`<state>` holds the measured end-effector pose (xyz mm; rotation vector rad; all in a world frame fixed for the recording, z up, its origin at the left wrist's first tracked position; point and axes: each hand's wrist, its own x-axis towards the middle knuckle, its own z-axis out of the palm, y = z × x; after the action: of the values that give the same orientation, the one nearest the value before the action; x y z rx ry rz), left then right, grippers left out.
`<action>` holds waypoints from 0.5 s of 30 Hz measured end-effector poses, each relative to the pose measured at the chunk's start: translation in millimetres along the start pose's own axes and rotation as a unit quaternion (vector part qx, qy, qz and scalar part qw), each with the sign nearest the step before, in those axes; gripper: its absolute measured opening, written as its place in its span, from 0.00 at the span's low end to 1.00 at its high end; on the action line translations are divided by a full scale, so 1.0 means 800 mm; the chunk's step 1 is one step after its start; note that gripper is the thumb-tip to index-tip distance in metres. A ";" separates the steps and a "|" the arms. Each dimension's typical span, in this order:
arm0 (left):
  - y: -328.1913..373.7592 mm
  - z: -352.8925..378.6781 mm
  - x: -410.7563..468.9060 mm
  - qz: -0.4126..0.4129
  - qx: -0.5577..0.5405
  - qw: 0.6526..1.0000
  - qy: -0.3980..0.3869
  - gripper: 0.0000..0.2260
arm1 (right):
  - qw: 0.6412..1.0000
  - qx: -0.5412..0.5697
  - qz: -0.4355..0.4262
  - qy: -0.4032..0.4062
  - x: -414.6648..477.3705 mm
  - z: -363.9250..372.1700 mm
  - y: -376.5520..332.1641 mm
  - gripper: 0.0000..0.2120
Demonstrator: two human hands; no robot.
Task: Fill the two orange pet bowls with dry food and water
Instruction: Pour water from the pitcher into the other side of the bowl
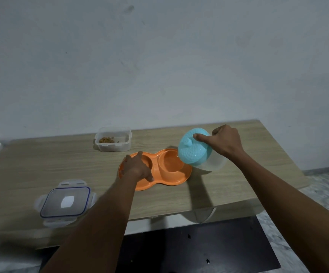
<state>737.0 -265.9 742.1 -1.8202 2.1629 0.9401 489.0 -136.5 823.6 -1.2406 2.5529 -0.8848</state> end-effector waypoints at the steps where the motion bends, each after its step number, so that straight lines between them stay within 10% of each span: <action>1: 0.000 0.000 0.000 0.000 0.001 1.000 0.000 0.57 | 1.000 0.007 0.001 0.004 0.000 0.001 0.003 0.33; 15: -0.004 0.004 0.005 0.011 0.006 1.000 0.025 0.58 | 0.962 0.242 0.112 0.053 0.054 0.047 0.001 0.36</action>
<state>738.2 -267.3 736.2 -1.8383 2.2166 0.8939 475.4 -184.9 797.1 -0.7630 2.2819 -1.4346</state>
